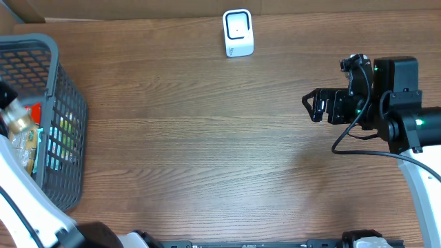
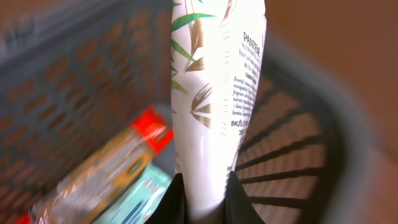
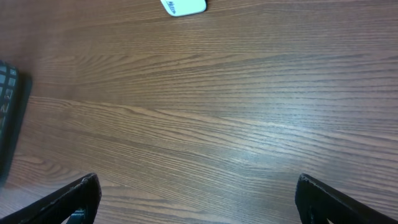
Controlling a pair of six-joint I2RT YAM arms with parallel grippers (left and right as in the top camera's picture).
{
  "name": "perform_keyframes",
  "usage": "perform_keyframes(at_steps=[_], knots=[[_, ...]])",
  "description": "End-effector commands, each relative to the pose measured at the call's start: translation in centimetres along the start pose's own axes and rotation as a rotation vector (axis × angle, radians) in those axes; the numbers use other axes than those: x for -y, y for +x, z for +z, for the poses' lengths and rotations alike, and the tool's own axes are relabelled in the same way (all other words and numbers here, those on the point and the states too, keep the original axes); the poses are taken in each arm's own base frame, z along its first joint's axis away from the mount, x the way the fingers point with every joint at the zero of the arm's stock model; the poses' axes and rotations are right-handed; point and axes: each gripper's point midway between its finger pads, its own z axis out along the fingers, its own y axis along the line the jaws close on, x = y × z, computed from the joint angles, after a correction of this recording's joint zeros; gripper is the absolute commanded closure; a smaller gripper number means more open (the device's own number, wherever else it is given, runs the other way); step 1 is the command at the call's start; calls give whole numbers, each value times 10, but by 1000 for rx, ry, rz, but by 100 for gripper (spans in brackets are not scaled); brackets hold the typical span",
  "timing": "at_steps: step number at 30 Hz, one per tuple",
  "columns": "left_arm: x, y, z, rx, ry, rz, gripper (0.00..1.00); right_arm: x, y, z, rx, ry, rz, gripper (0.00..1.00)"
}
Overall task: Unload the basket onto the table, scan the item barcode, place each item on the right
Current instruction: 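Reach into the basket and grasp the white lotion tube with left gripper, then carry the white tube out and lay it on the table center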
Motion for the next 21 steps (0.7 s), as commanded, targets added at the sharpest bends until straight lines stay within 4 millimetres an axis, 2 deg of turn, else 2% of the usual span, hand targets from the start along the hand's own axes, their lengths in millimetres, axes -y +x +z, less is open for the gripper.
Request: perform_keyframes(at_steps=[1, 3, 4, 5, 7, 10, 12, 14, 18, 21], knots=[[39, -43, -71, 199, 70, 28, 96, -5, -8, -6, 27, -8, -19, 0], [56, -49, -100, 272, 89, 51, 96, -5, -8, -6, 27, -9, -19, 0], [74, -48, -120, 300, 133, 73, 96, -5, -8, -6, 27, -9, -18, 0], [86, -43, -130, 300, 174, 84, 96, -5, -8, -6, 27, -9, -19, 0], [110, -29, -143, 267, 267, 98, 96, -5, -9, -6, 30, -9, -19, 0], [153, 8, -153, 141, 435, 124, 96, -5, -10, -6, 33, -9, -20, 0], [177, 33, -152, 47, 514, 132, 96, -5, -10, -6, 33, -9, -20, 0], [201, 67, -145, -72, 580, 161, 96, -5, -10, -6, 33, -10, -21, 0], [240, 149, -119, -333, 608, 197, 96, -5, -9, -6, 33, -9, -20, 0], [259, 215, -97, -514, 582, 202, 96, -5, -9, -6, 33, -9, -20, 0]])
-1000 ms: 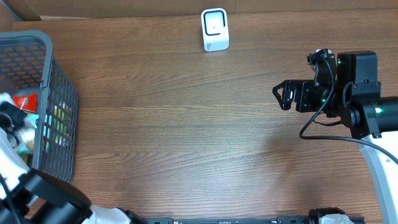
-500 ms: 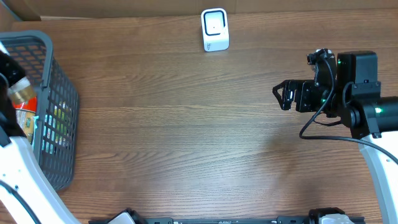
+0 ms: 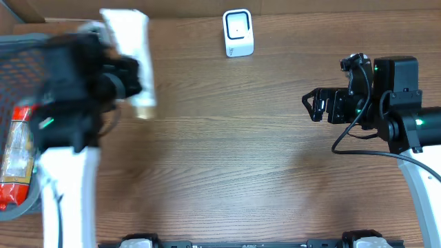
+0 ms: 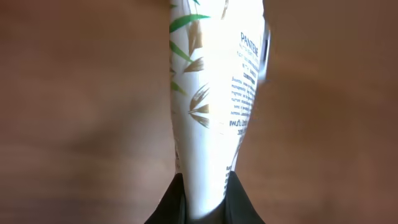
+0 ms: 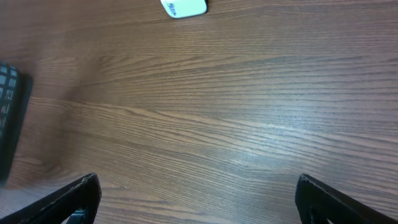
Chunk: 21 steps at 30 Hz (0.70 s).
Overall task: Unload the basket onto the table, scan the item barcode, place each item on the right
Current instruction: 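Carry the white tube out and lay it on the table center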
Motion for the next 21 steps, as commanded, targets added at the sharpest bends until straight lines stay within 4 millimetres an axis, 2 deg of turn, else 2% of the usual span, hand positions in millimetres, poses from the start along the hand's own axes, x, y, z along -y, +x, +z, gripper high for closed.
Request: perform_keyframes(at_steps=[1, 7, 12, 16, 18, 19, 21], knots=[[20, 78, 77, -263, 20, -144, 96, -5, -8, -6, 28, -8, -19, 0], [49, 163, 157, -465, 41, -225, 95, -5, -8, -6, 28, -9, -19, 0], [81, 217, 204, -586, 86, -266, 96, -5, -8, -6, 28, -8, -18, 0], [104, 247, 226, -651, 163, -246, 96, -5, -8, -6, 25, -8, -18, 0], [108, 251, 230, -663, 183, -244, 96, -5, -7, -6, 21, -7, -16, 0], [110, 252, 229, -669, 192, -245, 94, -5, -6, -5, 19, -7, -15, 0], [111, 250, 227, -674, 208, -240, 77, -4, -6, -5, 16, -7, -14, 0]])
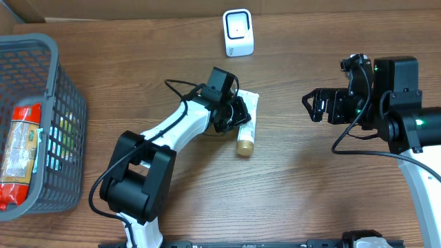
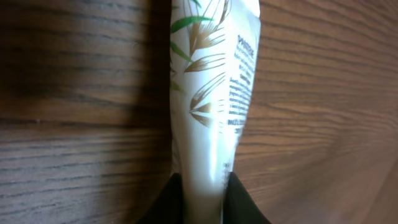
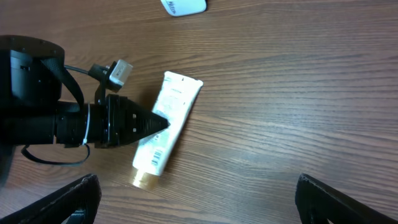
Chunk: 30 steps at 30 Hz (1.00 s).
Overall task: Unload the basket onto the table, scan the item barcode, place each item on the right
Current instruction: 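Carry the white tube out and lay it on the table center, then reach into the basket and grasp the teal wrapped packet with left gripper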
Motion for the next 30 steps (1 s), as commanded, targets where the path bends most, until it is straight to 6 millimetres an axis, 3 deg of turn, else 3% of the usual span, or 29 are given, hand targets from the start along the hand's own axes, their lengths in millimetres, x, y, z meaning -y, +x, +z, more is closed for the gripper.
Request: perform_keyframes(at_steps=[1, 7, 10, 12, 14, 18, 20, 21, 22, 25, 26, 30], knots=[[16, 0, -9, -28, 80, -4, 72, -5, -7, -5, 21, -7, -15, 0], [26, -6, -21, -7, 105, 90, 67, -5, -7, -5, 21, -7, -15, 0], [41, -21, -49, 49, 125, 178, 66, -5, -7, -5, 21, -7, -15, 0], [50, -38, -81, 113, 114, 222, 65, -5, -7, -5, 21, -7, -15, 0], [55, -55, -118, 187, 83, 256, 64, -5, -7, -5, 21, -8, -15, 0], [52, -86, -222, 382, -46, 316, 61, -5, -7, -5, 21, -8, -15, 0], [39, -97, -279, 496, -147, 293, 53, -5, -7, -5, 21, -8, -15, 0], [32, -100, -304, 546, -190, 273, 44, -5, -7, -5, 21, -8, -15, 0], [22, -103, -333, 605, -241, 239, 33, -5, -7, -5, 21, -8, -15, 0], [-18, -102, -418, 776, -383, 110, 21, -5, -7, -5, 21, -8, -15, 0], [-26, -100, -431, 802, -398, 83, 20, -5, -7, -5, 21, -8, -15, 0], [-89, -92, -495, 931, -463, -160, 18, -5, -7, -5, 21, -8, -15, 0]])
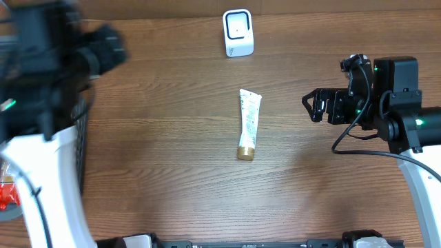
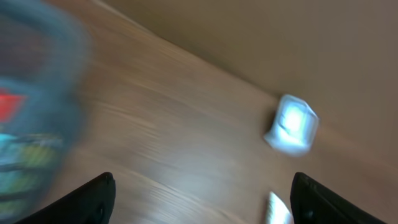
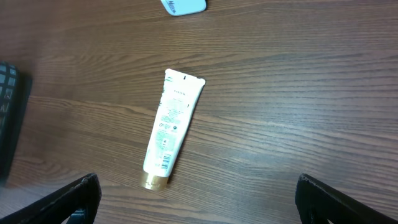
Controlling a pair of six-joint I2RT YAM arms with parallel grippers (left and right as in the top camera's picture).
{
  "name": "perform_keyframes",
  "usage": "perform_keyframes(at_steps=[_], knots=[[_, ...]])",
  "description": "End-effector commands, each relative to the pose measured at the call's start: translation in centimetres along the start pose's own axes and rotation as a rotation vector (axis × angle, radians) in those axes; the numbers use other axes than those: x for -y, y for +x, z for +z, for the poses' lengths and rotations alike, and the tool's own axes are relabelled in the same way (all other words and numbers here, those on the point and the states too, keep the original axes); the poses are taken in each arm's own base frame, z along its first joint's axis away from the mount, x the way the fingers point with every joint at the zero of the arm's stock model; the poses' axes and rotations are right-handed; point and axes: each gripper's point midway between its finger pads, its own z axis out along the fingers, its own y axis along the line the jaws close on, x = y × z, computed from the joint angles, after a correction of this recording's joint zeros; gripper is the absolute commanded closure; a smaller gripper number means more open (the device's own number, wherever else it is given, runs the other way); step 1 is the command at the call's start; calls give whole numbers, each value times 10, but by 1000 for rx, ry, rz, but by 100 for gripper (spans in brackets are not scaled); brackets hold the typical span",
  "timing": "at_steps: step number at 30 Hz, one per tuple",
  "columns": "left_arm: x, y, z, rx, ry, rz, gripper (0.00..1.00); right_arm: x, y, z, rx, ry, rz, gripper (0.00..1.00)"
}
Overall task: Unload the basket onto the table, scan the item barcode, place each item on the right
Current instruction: 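Reach into the basket and grasp the teal wrapped packet with left gripper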
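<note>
A white Pantene tube (image 1: 248, 124) with a gold cap (image 1: 246, 151) lies free on the wooden table, cap toward the front. In the right wrist view the tube (image 3: 171, 126) shows its printed side and a barcode (image 3: 165, 161) near the cap. The white scanner (image 1: 238, 32) stands at the back edge, beyond the tube. My left gripper (image 2: 199, 211) is open and empty, blurred, high at the back left by the basket. My right gripper (image 3: 199, 211) is open and empty, to the right of the tube.
A grey mesh basket (image 1: 79, 138) with other packets stands at the left edge, mostly hidden behind my blurred left arm (image 1: 62, 48). In the left wrist view the scanner (image 2: 292, 123) and the tube's tip (image 2: 278, 211) show. A cardboard wall runs along the back.
My left gripper has let go of the tube, opened, and moved from mid-table to the back left by the basket. The tube lies alone, a little straighter. The right arm has not moved.
My left gripper held the tube over the basket. Then it held it clear of the basket above the back left of the table. Then it had the tube down on the wood at mid-table. Now the tube lies free there and the gripper is away.
</note>
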Motion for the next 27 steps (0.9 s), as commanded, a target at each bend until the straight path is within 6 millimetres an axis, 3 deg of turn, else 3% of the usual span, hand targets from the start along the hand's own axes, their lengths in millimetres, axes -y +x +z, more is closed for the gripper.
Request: perform_keyframes(at_steps=[1, 6, 11, 17, 27], knots=[[-87, -25, -14, 84, -242, -173, 18, -5, -7, -5, 23, -8, -17, 0], [-183, -26, -17, 99, -445, -399, 21, -5, -7, -5, 21, -8, -16, 0], [-248, -12, 7, 80, -553, -504, 23, -5, -6, -5, 17, -7, -15, 0], [-284, 16, 53, 26, -587, -443, 23, -5, -6, -5, 18, -7, -15, 0], [-324, 64, 135, -106, -588, -93, 20, -3, -5, -1, 6, -6, -11, 0]])
